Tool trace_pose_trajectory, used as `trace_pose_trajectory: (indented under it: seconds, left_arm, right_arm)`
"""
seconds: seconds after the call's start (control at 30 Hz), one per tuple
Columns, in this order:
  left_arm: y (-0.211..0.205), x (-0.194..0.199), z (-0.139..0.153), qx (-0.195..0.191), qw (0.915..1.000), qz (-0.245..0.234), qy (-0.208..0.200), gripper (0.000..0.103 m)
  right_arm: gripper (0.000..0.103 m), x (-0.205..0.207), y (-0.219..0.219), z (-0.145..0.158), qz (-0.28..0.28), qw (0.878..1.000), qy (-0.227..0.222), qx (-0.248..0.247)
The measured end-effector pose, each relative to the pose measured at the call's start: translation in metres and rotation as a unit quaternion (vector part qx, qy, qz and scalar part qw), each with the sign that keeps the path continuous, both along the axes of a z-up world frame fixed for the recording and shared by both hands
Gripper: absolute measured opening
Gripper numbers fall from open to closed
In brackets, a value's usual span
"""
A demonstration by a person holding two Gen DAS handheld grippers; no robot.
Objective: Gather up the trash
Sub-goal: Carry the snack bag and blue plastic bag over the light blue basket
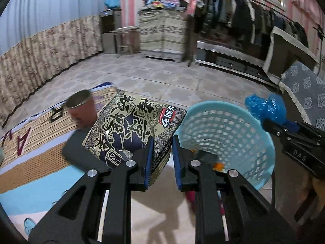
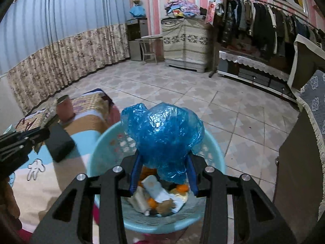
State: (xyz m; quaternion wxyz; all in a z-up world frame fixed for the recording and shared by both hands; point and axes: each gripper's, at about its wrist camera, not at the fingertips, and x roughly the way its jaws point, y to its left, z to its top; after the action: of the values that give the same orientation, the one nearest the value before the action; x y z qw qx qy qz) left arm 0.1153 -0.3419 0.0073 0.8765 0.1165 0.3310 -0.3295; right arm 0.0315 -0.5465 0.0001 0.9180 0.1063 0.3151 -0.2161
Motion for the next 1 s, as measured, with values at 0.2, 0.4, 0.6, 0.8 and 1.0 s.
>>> trace_pose_trajectory:
  seconds: [0.2,0.4,0.6,0.8,1.0]
  left_arm:
    - [-0.047,-0.006,-0.014,0.009,0.9992,-0.038,0.006,0.018]
    - [-0.073,-0.011,-0.022,0.017,0.9983,-0.056,0.003,0.032]
    - [-0.073,-0.012,-0.017,0.018,0.9982,-0.057,-0.005,0.058]
    - [-0.05,-0.003,-0.001,-0.005,0.9994,-0.03,-0.014,0.073]
    - [-0.009,0.015,0.009,-0.007,0.9993,0.014,-0.033,0.086]
  right_arm:
    - [0.039,-0.002,-0.031,-0.008,-0.015,1.0,0.0,0.023]
    - [0.039,0.001,-0.043,-0.013,-0.018,1.0,0.009,0.019]
    - [0.039,-0.001,-0.047,-0.016,-0.026,0.999,0.01,0.023]
    - [0.039,0.0,-0.046,-0.02,-0.022,0.999,0.015,0.024]
    - [0.039,0.004,-0.036,-0.024,-0.015,0.999,0.02,0.022]
